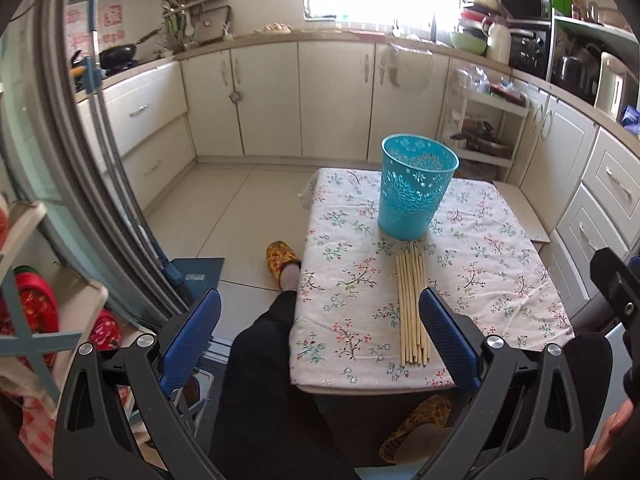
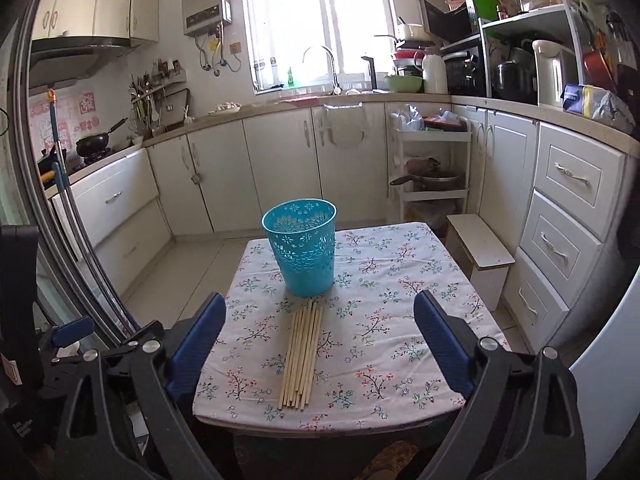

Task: Organize utensils
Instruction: 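Move both tools toward the wooden sticks beside the teal basket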

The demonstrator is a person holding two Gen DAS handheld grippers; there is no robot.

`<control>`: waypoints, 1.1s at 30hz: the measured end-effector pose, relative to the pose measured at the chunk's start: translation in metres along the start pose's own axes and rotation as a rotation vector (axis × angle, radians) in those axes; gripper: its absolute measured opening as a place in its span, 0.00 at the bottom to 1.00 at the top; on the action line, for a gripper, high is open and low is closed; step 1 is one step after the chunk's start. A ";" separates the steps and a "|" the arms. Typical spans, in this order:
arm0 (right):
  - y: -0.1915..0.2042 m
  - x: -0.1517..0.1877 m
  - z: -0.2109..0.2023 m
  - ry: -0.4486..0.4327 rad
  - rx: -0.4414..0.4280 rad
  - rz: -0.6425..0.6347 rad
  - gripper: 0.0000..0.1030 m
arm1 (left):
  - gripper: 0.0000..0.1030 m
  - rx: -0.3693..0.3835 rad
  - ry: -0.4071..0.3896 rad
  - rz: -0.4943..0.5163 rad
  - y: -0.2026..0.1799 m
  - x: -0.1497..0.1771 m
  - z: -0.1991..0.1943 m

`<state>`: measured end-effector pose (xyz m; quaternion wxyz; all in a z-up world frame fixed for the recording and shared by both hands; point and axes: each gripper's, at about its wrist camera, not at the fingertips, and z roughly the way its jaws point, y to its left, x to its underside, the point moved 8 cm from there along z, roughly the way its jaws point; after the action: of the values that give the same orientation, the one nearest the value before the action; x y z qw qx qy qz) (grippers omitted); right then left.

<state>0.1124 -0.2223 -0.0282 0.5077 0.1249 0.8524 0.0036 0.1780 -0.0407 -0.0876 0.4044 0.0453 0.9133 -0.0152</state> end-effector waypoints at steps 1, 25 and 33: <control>0.000 -0.002 -0.004 -0.011 -0.002 0.001 0.88 | 0.92 0.001 -0.011 -0.007 0.003 0.000 -0.006; 0.012 0.019 0.014 0.016 -0.003 -0.040 0.90 | 0.92 -0.001 0.002 -0.022 0.010 0.004 0.006; -0.016 0.078 0.143 0.266 0.039 -0.031 0.68 | 0.92 0.009 0.180 0.012 -0.004 0.032 0.099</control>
<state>0.1976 -0.2385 -0.1672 0.3875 0.1200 0.9140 -0.0044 0.2291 -0.0491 -0.1775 0.3204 0.0537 0.9457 -0.0129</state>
